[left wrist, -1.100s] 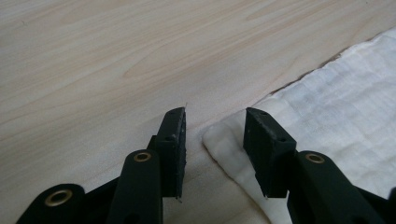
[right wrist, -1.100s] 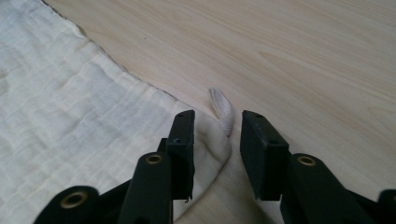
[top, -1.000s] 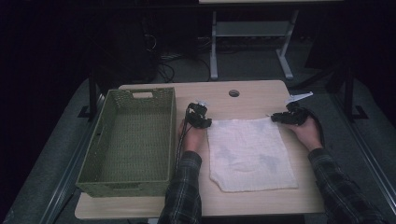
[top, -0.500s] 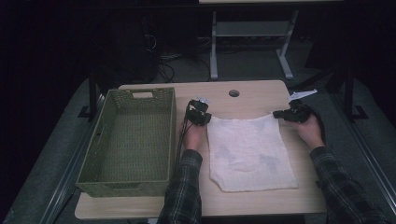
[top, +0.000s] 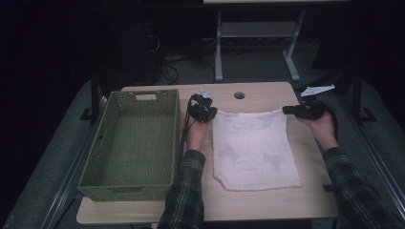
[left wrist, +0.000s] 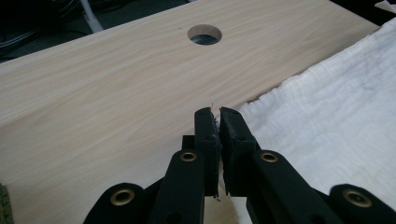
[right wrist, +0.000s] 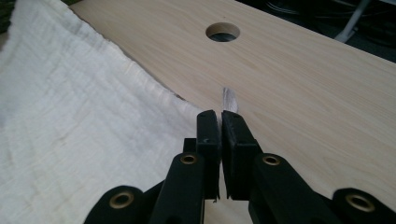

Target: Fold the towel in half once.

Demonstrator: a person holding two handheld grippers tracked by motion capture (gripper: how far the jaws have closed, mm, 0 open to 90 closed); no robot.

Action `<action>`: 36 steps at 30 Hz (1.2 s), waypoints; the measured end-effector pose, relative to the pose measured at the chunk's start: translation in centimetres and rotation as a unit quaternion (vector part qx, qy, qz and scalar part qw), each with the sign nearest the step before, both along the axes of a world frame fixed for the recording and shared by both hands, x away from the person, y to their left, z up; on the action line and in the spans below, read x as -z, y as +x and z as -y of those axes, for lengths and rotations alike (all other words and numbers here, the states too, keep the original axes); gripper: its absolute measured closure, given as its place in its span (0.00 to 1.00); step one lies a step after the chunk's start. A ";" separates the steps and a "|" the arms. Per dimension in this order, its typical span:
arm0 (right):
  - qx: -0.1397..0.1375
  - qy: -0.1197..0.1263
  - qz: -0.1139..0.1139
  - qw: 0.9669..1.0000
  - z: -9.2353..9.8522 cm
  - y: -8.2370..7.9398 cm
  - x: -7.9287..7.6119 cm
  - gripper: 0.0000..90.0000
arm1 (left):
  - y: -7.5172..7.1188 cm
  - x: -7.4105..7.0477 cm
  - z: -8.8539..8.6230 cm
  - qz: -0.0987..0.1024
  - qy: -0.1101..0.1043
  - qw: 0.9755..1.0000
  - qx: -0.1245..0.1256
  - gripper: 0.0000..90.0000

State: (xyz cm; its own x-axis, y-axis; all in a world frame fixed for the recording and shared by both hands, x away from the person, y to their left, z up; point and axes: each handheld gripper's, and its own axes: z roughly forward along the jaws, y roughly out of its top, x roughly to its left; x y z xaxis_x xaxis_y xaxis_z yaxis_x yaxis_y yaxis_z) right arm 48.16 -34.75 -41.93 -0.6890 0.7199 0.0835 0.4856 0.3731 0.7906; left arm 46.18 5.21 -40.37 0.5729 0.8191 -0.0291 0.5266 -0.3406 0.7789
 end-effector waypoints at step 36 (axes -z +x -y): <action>-0.045 0.010 0.006 0.999 1.2 -10.6 1.5 0.96 | -10.1 0.2 -0.3 0.014 -0.007 1.000 0.019 0.95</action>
